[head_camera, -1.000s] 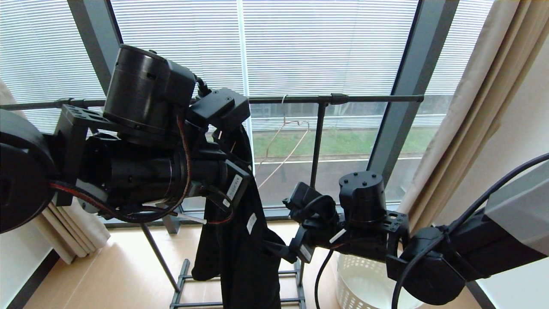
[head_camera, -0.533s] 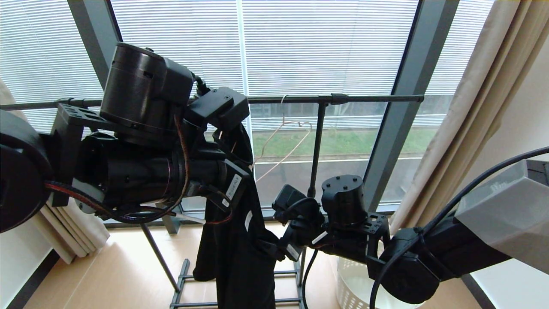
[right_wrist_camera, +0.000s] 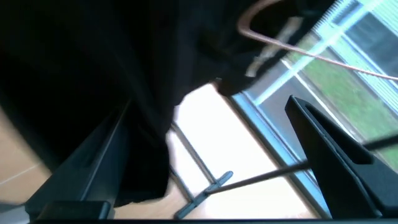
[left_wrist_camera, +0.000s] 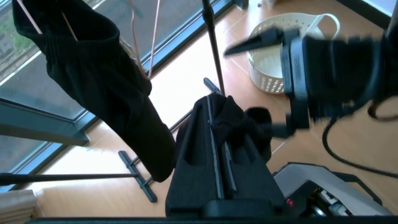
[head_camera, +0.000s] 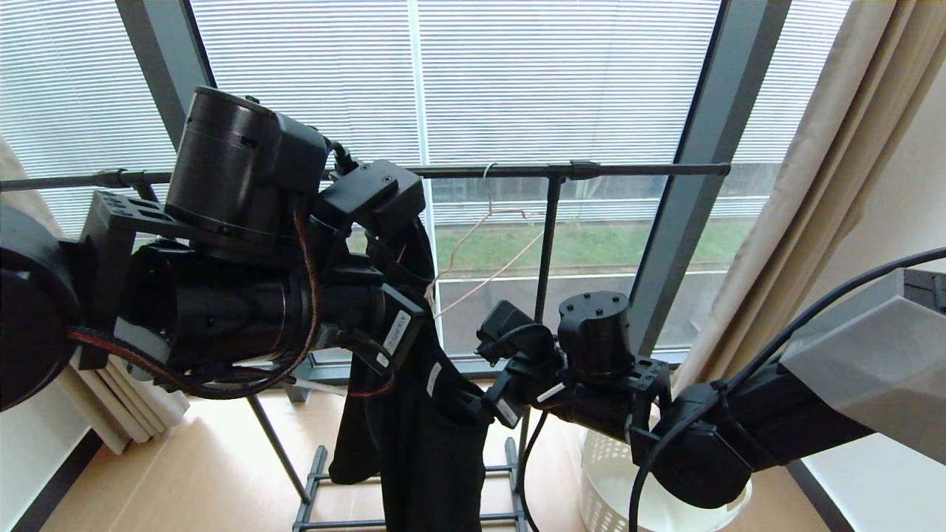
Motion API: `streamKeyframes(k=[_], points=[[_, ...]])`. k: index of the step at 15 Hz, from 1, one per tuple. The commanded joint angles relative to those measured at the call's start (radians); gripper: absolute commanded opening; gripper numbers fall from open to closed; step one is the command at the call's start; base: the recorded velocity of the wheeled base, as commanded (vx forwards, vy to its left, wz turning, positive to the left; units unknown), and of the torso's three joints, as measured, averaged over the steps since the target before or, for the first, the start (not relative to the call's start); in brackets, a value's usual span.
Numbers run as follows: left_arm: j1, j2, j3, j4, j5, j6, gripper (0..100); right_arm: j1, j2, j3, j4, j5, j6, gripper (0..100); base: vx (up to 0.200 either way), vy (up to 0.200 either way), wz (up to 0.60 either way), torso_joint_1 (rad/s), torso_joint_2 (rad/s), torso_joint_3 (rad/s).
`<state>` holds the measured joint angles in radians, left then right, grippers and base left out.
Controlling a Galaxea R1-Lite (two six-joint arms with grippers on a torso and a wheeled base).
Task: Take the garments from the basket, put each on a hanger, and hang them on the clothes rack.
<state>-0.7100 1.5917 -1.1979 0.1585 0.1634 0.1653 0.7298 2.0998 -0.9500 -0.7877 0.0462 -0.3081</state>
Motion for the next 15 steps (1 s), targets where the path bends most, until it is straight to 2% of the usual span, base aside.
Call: streamKeyframes(k=[1,4,7,12,13,15], points=[[0.000,-0.007,0.008,-0.002,0.001,0.000,0,-0.004,-0.012,-0.013,-0.001,-0.019,0.003,100,0.000,0.000,0.00,0.000,0.00,0.000],[0.001,-0.009,0.008,-0.001,0.001,0.000,0,-0.016,-0.023,-0.024,-0.001,-0.035,0.004,100,0.000,0.000,0.00,0.000,0.00,0.000],[0.000,-0.009,0.009,-0.001,0.001,-0.001,0,-0.023,-0.021,-0.038,-0.001,-0.091,0.044,100,0.000,0.000,0.00,0.000,0.00,0.000],[0.000,-0.010,0.015,-0.001,0.001,-0.001,0,-0.018,-0.018,-0.049,-0.002,-0.100,0.046,100,0.000,0.000,0.00,0.000,0.00,0.000],[0.000,-0.010,0.017,-0.001,0.001,-0.003,0,-0.018,-0.017,-0.050,-0.002,-0.114,0.053,0,0.000,0.000,0.00,0.000,0.00,0.000],[0.000,-0.009,0.018,-0.002,-0.001,-0.003,0,-0.018,-0.021,-0.047,-0.002,-0.120,0.057,0,0.000,0.000,0.00,0.000,0.00,0.000]])
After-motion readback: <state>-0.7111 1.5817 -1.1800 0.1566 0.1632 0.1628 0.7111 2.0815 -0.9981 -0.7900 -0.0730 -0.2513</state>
